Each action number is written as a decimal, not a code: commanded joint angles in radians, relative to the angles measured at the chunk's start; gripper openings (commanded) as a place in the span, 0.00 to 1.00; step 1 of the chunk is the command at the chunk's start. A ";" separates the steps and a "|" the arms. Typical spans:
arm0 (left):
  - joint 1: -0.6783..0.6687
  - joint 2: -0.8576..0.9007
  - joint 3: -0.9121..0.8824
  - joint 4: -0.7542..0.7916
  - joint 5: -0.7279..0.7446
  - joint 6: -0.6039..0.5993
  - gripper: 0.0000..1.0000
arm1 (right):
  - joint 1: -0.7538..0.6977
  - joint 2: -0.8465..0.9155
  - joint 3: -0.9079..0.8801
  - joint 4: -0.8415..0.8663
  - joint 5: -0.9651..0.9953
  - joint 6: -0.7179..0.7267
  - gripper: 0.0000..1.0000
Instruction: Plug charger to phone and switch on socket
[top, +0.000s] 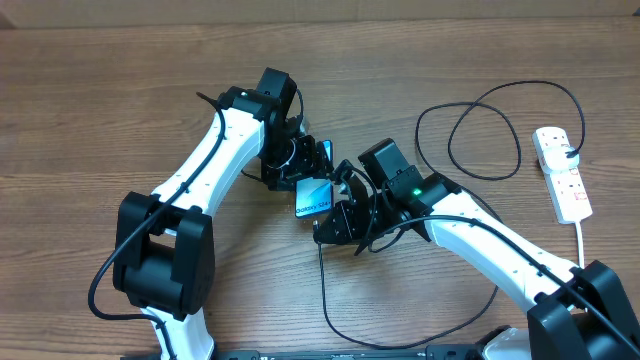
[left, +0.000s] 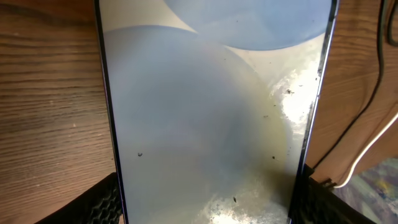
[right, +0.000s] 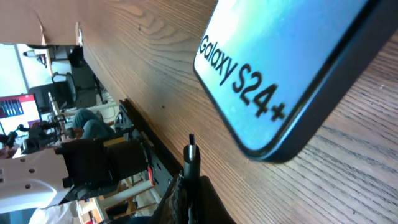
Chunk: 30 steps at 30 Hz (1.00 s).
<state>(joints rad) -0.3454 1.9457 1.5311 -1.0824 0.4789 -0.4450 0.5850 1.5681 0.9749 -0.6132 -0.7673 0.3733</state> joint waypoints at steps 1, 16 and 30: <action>-0.005 -0.029 0.002 0.007 0.050 0.022 0.04 | 0.003 -0.006 0.014 0.007 0.021 0.024 0.04; -0.010 -0.029 0.002 0.017 0.062 0.019 0.04 | 0.003 -0.006 0.014 0.037 0.071 0.078 0.04; -0.016 -0.029 0.002 0.037 0.065 0.019 0.04 | 0.003 -0.006 0.012 0.035 0.094 0.114 0.04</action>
<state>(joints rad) -0.3477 1.9457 1.5311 -1.0492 0.5087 -0.4419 0.5850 1.5681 0.9749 -0.5846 -0.6792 0.4732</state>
